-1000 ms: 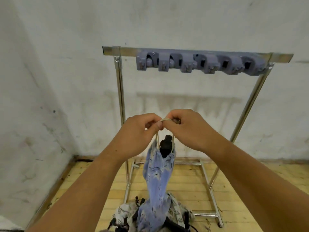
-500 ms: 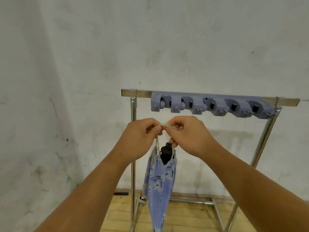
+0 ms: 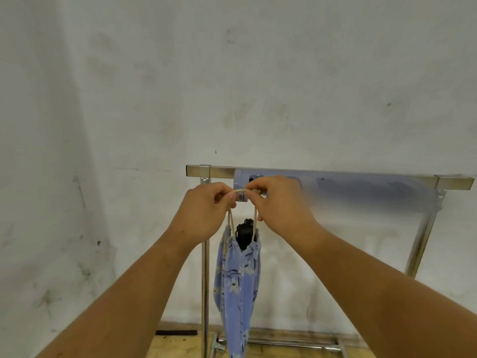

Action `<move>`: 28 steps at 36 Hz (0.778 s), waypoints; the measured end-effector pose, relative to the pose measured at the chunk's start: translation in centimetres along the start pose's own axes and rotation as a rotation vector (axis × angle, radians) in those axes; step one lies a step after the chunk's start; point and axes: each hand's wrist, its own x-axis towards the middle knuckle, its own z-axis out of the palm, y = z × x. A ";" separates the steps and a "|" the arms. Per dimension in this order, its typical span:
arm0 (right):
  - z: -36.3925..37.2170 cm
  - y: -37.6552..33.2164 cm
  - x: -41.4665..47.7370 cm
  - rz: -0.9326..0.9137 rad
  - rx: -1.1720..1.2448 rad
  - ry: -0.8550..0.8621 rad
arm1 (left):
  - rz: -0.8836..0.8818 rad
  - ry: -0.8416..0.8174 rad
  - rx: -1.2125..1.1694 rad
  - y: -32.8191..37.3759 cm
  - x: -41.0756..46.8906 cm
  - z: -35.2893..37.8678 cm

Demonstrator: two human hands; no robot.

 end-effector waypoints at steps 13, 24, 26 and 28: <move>2.4 1.4 2.2 0.083 -0.145 -0.085 | -0.055 -0.032 0.042 -2.3 2.1 2.5; 4.1 2.3 1.1 0.142 -0.074 -0.093 | -0.074 -0.060 -0.065 -3.2 1.6 4.4; 4.0 2.3 0.7 0.148 -0.064 -0.095 | -0.077 -0.054 -0.066 -3.2 1.4 4.4; 3.6 2.2 0.1 0.123 -0.070 -0.086 | -0.082 -0.039 -0.067 -3.1 1.1 4.4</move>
